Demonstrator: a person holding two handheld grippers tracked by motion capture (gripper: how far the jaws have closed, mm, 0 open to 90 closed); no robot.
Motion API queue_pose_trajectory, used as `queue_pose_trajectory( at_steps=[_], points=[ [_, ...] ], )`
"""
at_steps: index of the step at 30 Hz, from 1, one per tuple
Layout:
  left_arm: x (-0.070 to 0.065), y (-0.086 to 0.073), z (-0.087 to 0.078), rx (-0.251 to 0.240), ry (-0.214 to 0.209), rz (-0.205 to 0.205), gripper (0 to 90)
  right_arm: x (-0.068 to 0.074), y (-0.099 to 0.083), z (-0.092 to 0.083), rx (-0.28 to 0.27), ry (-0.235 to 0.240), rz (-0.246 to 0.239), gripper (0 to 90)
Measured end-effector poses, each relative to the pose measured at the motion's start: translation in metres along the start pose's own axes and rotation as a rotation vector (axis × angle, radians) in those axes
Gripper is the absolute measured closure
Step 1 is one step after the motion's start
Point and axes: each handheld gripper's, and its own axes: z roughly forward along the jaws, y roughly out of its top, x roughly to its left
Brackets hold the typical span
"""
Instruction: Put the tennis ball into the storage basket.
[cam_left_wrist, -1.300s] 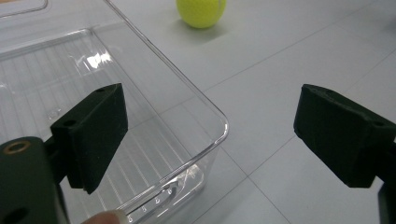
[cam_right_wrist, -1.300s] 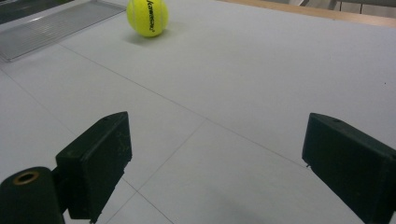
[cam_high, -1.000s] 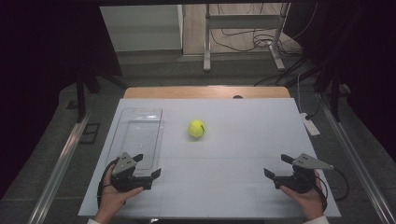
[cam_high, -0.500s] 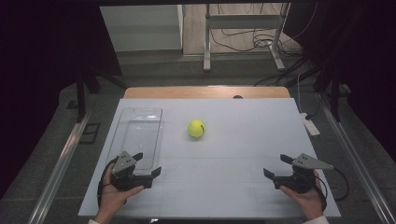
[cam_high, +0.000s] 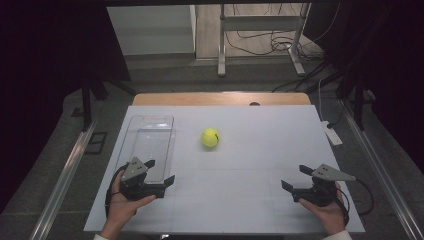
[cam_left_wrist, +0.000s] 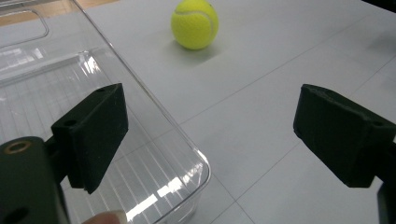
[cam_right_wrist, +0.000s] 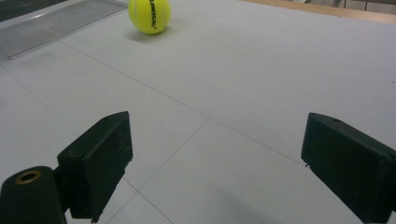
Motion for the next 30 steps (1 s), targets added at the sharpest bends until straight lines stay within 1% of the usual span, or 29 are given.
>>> queue_pose_trajectory(
  at_steps=[8,10,11,13,21,24,30],
  points=[
    [-0.001,0.008,0.003,0.009,-0.009,0.008,11.5,0.0,0.0,0.0,0.001,-0.004,0.001,9.4],
    [-0.002,0.013,0.005,0.009,-0.02,0.002,11.5,0.0,0.0,0.0,0.0,-0.002,0.003,9.4],
    [-0.002,0.013,0.005,0.009,-0.02,0.002,11.5,0.0,0.0,0.0,0.0,-0.002,0.003,9.4],
    [-0.002,0.019,0.008,0.017,-0.022,0.006,11.5,-0.001,-0.001,0.0,0.001,-0.002,0.005,9.4],
    [-0.001,0.025,0.009,0.021,-0.026,0.002,11.5,-0.001,-0.001,0.0,-0.002,-0.002,0.008,9.4],
    [0.0,0.027,0.009,0.024,-0.038,-0.006,11.5,-0.001,-0.001,0.0,-0.001,-0.002,0.007,9.4],
    [0.0,0.029,0.012,0.035,-0.04,-0.003,11.5,0.0,-0.001,0.001,0.001,-0.003,0.005,9.4]
  ],
)
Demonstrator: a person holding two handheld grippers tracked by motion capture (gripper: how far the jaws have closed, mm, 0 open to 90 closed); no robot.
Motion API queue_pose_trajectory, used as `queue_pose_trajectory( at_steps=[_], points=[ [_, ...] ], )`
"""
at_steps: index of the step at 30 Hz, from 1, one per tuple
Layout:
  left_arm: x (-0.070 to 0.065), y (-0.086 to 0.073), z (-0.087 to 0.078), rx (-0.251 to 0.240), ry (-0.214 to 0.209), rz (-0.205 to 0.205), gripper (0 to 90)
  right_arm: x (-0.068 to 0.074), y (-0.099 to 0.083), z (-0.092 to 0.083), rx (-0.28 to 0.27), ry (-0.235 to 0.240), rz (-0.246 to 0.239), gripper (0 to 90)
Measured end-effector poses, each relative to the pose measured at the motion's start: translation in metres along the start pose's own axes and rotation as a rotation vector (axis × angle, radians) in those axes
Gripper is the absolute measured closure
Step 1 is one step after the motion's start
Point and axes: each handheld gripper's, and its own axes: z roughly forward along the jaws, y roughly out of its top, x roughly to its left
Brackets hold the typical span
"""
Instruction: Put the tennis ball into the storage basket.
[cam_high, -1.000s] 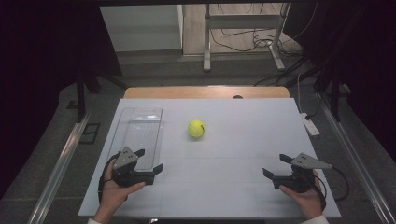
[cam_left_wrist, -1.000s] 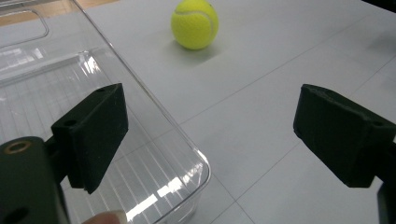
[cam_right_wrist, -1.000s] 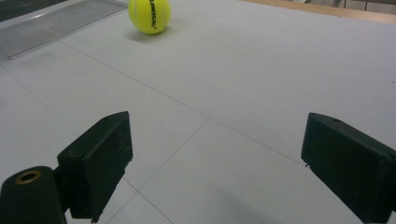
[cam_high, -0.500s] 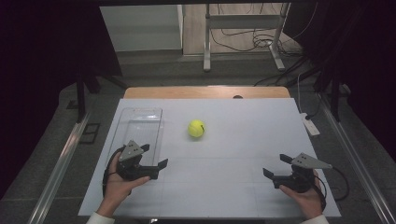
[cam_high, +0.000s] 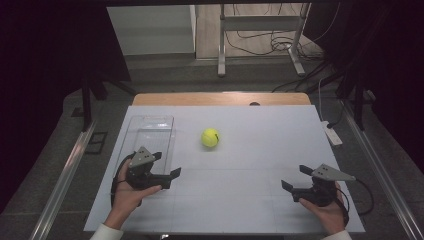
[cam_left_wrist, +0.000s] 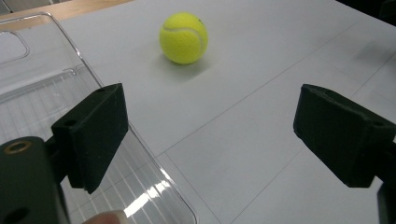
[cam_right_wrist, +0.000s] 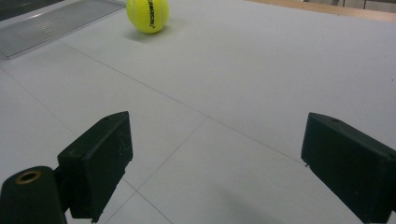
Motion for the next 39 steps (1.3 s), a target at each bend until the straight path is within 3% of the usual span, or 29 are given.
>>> queue_pose_trajectory(
  at_steps=[39],
  points=[
    [0.0,0.02,0.026,0.057,0.002,0.035,11.5,-0.001,-0.001,0.001,0.01,-0.005,0.0,9.7]
  ],
)
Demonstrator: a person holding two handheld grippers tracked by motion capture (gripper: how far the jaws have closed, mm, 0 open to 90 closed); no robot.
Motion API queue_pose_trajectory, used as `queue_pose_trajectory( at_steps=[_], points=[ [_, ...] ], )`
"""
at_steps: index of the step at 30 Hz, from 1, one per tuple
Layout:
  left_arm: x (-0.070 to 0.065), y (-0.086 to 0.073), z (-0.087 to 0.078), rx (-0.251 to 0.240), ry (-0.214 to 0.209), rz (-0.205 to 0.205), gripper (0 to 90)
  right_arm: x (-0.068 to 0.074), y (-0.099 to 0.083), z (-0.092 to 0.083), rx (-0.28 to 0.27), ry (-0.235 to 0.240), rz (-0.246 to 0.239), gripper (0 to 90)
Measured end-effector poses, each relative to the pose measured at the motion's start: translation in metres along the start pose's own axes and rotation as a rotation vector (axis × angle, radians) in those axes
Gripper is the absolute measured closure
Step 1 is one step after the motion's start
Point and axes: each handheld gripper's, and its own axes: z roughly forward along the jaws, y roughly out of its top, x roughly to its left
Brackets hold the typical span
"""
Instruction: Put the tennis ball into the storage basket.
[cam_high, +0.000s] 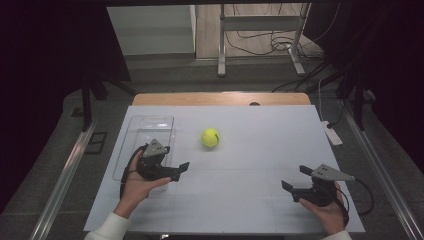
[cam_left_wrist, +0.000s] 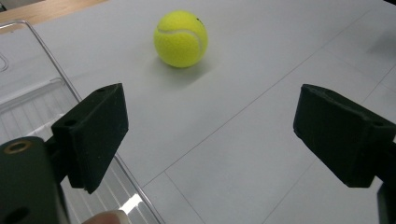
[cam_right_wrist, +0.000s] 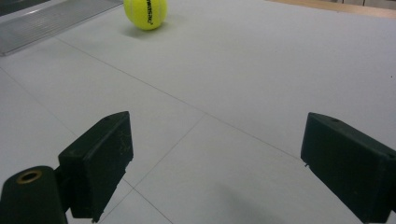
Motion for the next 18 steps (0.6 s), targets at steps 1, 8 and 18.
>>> queue_pose_trajectory(
  at_steps=[1,8,18],
  points=[
    [0.0001,0.0003,0.0006,0.002,-0.002,-0.003,11.5,0.0,0.0,0.0,0.0,0.0,0.0,9.7],
    [0.0012,0.0018,0.0045,0.015,-0.001,0.002,11.3,-0.0002,-0.0003,0.0001,0.001,-0.002,0.002,9.7],
    [0.0024,0.008,0.0076,0.027,-0.002,0.008,11.2,-0.0005,-0.0006,0.0003,0.002,-0.003,0.004,9.7]
  ],
)
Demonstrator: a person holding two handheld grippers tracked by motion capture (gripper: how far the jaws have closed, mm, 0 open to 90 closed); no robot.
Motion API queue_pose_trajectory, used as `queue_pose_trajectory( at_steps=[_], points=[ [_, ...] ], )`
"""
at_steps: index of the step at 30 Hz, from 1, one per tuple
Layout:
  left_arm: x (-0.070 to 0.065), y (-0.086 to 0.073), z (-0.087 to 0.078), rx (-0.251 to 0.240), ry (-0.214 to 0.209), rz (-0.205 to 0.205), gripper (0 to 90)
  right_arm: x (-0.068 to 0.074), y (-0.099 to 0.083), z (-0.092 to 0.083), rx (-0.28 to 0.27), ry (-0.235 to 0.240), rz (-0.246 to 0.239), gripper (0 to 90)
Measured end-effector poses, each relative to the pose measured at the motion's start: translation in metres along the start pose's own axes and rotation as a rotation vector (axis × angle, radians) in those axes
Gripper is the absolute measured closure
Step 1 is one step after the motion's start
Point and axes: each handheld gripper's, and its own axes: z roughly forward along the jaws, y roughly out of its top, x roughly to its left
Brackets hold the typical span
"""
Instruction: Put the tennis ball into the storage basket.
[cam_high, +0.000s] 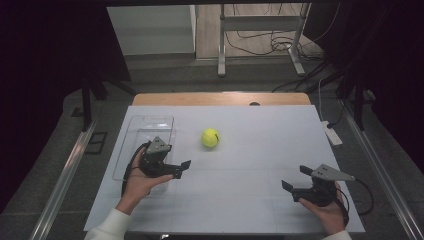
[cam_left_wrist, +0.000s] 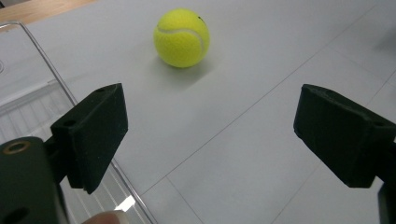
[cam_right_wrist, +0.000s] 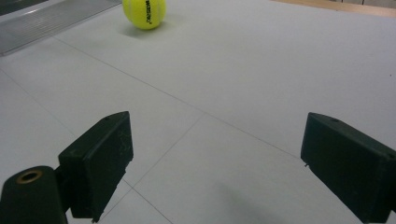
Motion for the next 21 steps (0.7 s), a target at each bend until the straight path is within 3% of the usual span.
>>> queue_pose_trajectory(
  at_steps=[21],
  points=[
    [0.003,0.021,0.012,0.016,0.008,0.014,10.9,-0.001,0.0,0.0,0.001,0.0,-0.002,9.7]
  ],
)
